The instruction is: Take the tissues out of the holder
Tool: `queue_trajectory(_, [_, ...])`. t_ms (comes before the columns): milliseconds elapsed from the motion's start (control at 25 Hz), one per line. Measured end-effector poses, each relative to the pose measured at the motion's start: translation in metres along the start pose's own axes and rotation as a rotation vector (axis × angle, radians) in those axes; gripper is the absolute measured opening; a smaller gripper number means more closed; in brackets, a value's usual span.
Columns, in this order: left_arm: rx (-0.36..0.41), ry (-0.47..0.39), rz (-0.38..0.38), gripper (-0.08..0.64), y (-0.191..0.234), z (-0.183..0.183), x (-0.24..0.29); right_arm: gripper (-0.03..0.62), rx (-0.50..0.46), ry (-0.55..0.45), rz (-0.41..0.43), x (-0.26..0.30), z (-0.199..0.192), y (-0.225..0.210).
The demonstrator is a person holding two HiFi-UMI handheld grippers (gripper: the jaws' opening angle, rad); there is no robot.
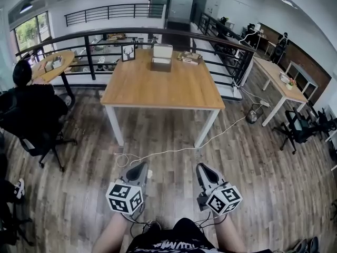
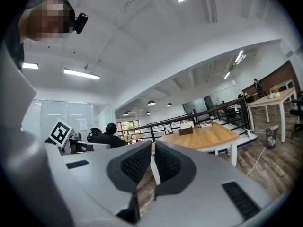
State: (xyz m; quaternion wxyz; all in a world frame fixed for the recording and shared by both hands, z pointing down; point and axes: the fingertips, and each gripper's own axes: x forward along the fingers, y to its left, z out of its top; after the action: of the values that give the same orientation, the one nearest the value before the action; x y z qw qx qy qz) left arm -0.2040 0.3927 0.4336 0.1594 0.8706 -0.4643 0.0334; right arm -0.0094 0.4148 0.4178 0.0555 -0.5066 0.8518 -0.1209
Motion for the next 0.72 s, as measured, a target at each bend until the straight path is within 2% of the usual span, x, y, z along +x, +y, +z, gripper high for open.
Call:
queue_trajectory(280, [-0.016, 0.013, 0.006, 0.014, 0.015, -0.002, 0.024, 0.029, 0.024, -0.004, -0.033, 0.021, 0.002, -0.032])
queue_trajectory(400, [-0.017, 0.016, 0.032, 0.014, 0.024, -0.001, 0.041, 0.029, 0.022, 0.010, -0.011, 0.044, 0.000, -0.047])
queue_trajectory(560, [-0.028, 0.016, 0.077, 0.014, 0.034, 0.006, 0.078, 0.029, -0.027, 0.032, 0.033, 0.078, 0.007, -0.075])
queue_trajectory(720, [0.003, 0.009, 0.089, 0.014, 0.035, 0.026, 0.125, 0.029, 0.010, 0.015, 0.053, 0.111, 0.024, -0.119])
